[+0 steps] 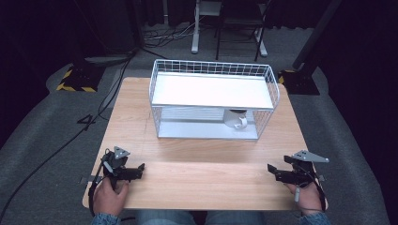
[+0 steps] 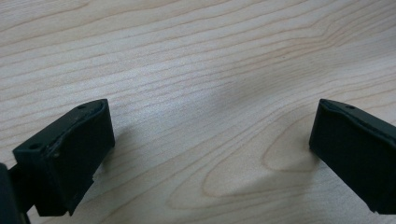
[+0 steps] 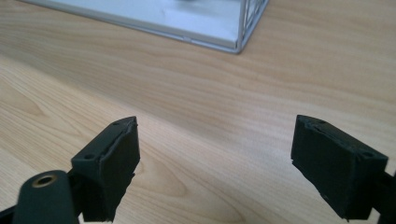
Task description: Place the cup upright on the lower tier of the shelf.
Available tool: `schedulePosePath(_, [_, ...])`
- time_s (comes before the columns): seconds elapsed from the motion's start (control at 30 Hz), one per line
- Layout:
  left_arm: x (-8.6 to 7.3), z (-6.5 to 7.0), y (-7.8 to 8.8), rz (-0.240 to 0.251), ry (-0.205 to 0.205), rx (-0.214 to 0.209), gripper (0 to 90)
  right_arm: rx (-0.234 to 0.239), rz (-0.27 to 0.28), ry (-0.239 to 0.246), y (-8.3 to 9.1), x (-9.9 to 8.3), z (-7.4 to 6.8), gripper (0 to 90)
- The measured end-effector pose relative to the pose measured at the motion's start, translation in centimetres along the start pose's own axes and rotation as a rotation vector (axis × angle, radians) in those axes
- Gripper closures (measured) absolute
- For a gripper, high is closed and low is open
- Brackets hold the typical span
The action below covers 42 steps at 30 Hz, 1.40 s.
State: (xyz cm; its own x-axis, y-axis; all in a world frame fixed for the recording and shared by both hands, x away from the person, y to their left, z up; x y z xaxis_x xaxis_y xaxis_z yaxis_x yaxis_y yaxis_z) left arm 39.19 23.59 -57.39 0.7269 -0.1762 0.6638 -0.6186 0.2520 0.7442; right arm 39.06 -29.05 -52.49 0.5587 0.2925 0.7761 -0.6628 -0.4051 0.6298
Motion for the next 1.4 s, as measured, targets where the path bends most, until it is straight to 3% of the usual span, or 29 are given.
schedulePosePath(0.3, [0.0,0.0,0.0,0.0,0.0,0.0,0.3,0.019,-0.014,-0.005,-1.2,-1.9,0.1,15.7])
schedulePosePath(0.53, [0.0,0.0,0.0,-0.001,0.0,0.0,0.3,-0.012,-0.038,0.046,-2.0,-2.9,0.0,15.6])
schedulePosePath(0.87, [0.0,0.0,0.0,0.0,-0.001,0.0,0.3,-0.02,-0.055,0.107,-2.6,-3.1,-1.1,15.5])
schedulePosePath(1.4, [0.0,0.0,0.0,0.0,0.001,0.0,0.3,-0.037,-0.067,0.095,-3.0,-3.0,-1.1,12.1])
Point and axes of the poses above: each handheld gripper's, and its own axes: y roughly backward along the jaws, x roughly out of its top, z roughly to its right, the point moved 9 cm from there along -y, roughly forward along the jaws, and after that the axes turned 4 degrees about y, right-handed, at the moved point
